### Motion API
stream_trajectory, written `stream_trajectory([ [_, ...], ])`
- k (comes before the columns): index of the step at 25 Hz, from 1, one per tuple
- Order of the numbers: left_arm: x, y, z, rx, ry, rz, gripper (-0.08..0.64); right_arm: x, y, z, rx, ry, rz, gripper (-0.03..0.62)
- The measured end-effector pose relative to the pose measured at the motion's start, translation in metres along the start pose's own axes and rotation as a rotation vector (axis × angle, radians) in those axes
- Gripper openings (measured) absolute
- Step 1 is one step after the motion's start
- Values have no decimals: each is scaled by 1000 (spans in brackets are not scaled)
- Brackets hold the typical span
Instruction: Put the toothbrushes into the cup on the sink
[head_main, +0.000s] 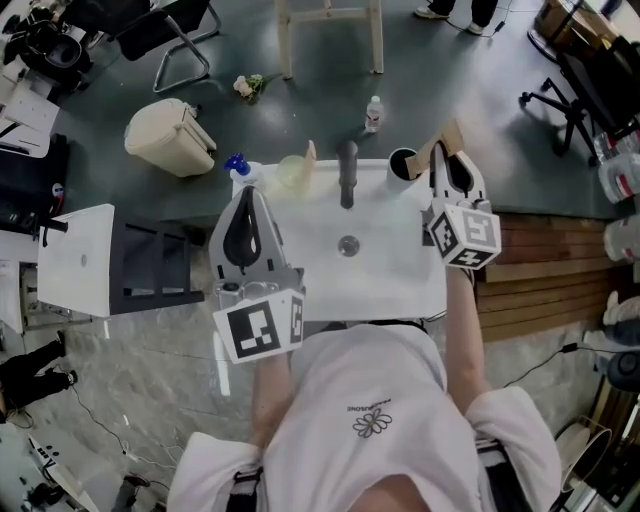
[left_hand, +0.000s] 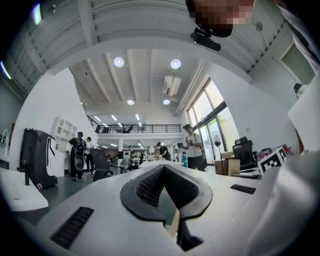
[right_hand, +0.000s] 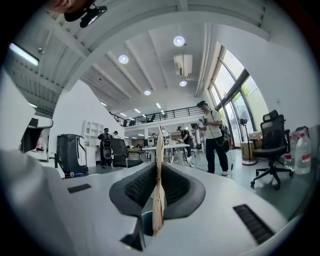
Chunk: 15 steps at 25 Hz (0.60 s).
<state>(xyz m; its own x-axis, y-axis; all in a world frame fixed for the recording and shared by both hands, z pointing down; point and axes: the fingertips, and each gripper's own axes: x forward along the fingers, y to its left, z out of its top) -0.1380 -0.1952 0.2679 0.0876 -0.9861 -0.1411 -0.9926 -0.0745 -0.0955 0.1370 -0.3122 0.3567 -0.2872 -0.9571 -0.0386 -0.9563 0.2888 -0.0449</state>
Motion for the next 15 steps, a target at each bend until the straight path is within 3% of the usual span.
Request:
stream_trajectory([
  [15,-9,9,-5,31,35,43,17,14,10,-83,8,170,16,29],
])
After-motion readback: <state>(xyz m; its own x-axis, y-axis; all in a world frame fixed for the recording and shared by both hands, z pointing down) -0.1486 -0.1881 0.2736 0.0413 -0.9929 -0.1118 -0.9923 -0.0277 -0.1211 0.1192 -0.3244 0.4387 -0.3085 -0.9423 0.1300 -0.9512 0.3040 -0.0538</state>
